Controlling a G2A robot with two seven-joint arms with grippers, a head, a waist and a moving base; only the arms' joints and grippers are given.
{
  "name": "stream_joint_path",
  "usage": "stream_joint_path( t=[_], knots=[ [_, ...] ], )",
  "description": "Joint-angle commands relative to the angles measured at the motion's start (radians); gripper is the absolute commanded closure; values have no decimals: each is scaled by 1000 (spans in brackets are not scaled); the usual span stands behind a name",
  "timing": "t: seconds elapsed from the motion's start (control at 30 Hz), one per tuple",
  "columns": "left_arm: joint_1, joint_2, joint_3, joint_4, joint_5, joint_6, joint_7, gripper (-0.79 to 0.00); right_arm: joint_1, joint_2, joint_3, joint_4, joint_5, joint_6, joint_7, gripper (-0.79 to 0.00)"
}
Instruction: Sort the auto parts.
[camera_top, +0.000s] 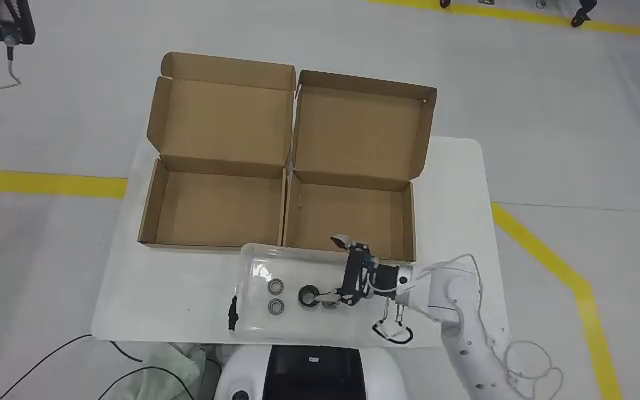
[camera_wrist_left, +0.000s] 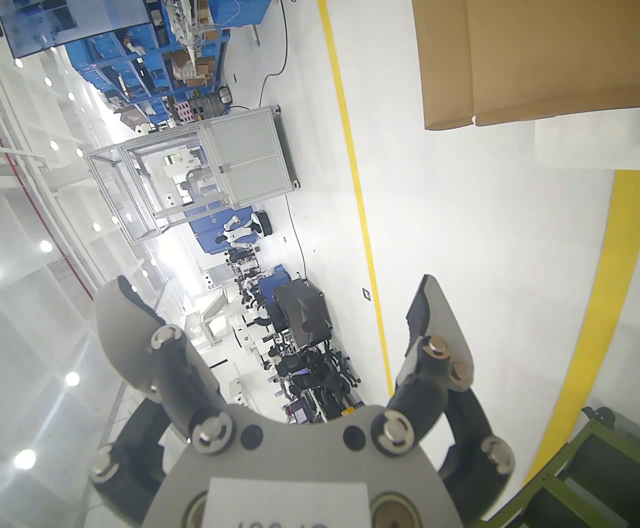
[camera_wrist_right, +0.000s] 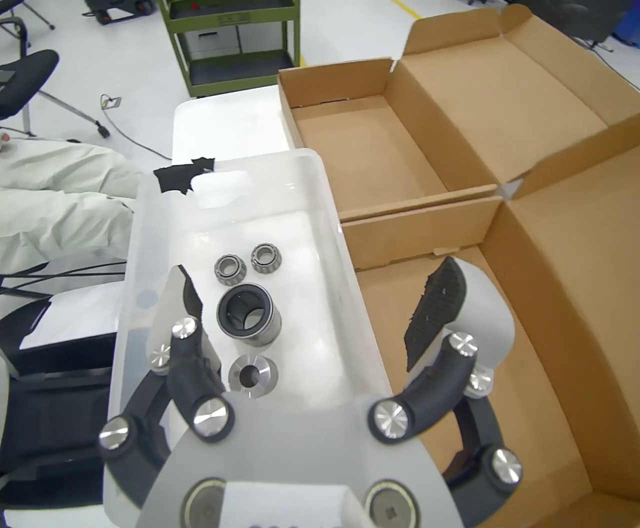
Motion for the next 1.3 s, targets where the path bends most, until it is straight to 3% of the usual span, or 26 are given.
stream_joint_path(
  t=[0.0, 0.13, 0.87, 1.17, 1.2, 1.23, 1.27],
  knots=[
    [0, 0, 0, 0, 0, 0, 0, -785, 32, 9, -53, 17, -9, 2, -15, -785],
    [0, 0, 0, 0, 0, 0, 0, -785, 79, 29, -111, 62, -14, 2, -49, -785],
    [0, 0, 0, 0, 0, 0, 0, -785, 78, 29, -112, 61, -15, 5, -49, -785],
    [0, 0, 0, 0, 0, 0, 0, -785, 77, 42, -186, 21, -138, 5, -33, -785],
    [0, 0, 0, 0, 0, 0, 0, -785, 76, 44, -188, 17, -153, 9, -39, -742],
    [0, 0, 0, 0, 0, 0, 0, -785, 73, 46, -190, 15, -168, 16, -42, -650],
    [0, 0, 0, 0, 0, 0, 0, -785, 70, 47, -192, 14, -175, 22, -46, -634]
  ],
)
